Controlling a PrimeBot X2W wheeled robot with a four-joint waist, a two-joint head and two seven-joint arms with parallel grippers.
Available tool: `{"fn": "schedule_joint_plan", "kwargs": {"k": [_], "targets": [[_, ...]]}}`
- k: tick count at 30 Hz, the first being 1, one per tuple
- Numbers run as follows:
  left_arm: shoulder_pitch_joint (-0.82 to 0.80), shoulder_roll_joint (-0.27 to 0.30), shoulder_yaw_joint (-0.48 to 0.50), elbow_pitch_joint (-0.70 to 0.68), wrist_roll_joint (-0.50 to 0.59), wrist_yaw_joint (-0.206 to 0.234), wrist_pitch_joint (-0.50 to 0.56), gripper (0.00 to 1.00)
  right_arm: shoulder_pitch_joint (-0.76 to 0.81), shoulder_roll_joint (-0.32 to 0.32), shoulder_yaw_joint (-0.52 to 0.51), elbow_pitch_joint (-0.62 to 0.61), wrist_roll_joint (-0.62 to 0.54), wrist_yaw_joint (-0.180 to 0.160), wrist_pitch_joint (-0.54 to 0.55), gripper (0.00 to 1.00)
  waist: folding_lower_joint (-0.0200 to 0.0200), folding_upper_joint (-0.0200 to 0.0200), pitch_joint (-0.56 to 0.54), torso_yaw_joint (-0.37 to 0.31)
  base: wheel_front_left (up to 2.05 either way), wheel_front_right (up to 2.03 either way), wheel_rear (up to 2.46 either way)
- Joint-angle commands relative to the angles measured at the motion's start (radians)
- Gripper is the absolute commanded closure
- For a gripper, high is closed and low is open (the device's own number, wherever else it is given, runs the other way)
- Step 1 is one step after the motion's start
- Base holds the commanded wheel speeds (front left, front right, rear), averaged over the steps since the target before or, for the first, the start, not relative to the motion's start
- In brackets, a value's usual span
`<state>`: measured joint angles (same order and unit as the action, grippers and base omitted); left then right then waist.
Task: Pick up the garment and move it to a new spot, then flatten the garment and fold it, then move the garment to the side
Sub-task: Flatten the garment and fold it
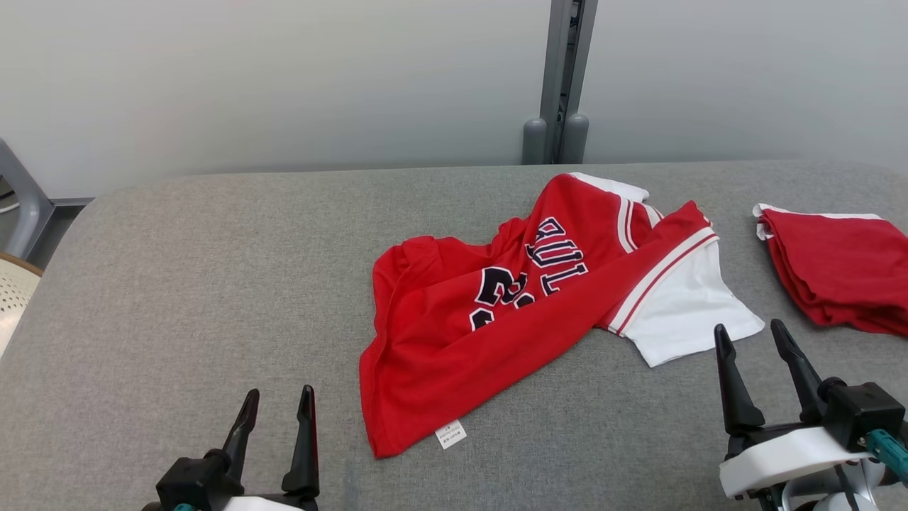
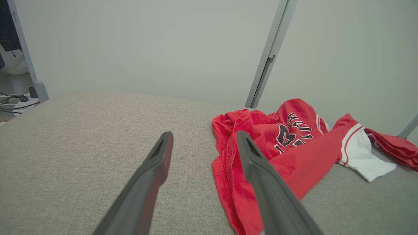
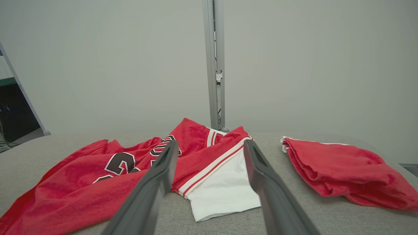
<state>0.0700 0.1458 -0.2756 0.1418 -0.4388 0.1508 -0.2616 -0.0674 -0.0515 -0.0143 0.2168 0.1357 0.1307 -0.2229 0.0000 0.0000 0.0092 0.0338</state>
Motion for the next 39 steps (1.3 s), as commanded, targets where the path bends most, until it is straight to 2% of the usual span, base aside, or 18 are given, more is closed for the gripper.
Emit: {"fn": "schedule_joint_plan", "kwargs": {"k": [1,10,19,24,29,38,39], "targets": [[0.002,0.004,0.000,0.001,0.007,-0.003,-0.004,0.00,0.010,-0.002,0.001,-0.004,0.002,0.000,0.004,0.00,0.0000,0.0000,0.000,0.000,0.00,0.00,0.00],[-0.025,-0.010,-0.055,0.019,0.009,-0.023,0.041,0.00,0.009,-0.001,-0.002,-0.005,0.002,0.000,0.010,0.00,0.0000,0.0000,0.007,0.001,0.00,0.00,0.00],[-0.063,-0.044,-0.131,0.104,-0.038,-0.039,0.230,0.00,-0.002,-0.001,-0.013,-0.002,0.002,0.000,0.021,0.00,0.0000,0.0000,0.031,-0.014,0.00,0.00,0.00],[-0.089,-0.061,-0.126,0.162,-0.082,-0.007,0.303,0.00,-0.016,-0.001,-0.011,-0.003,0.006,0.000,0.018,0.00,0.0000,0.0000,0.051,-0.036,0.00,0.00,0.00],[-0.107,-0.074,-0.093,0.195,-0.136,0.014,0.309,0.00,-0.024,-0.001,-0.018,-0.004,0.007,0.000,0.010,0.00,0.0000,0.0000,0.072,-0.055,0.00,0.00,0.00],[-0.134,-0.083,-0.086,0.272,-0.193,0.012,0.332,0.00,-0.037,-0.001,-0.018,0.003,0.010,0.000,0.001,0.00,0.0000,0.0000,0.094,-0.076,0.00,0.00,0.00],[-0.137,-0.083,-0.087,0.278,-0.197,0.010,0.333,0.07,-0.039,-0.001,-0.018,0.004,0.011,0.000,0.001,0.00,0.0000,0.0000,0.096,-0.077,0.00,0.00,0.00]]}}
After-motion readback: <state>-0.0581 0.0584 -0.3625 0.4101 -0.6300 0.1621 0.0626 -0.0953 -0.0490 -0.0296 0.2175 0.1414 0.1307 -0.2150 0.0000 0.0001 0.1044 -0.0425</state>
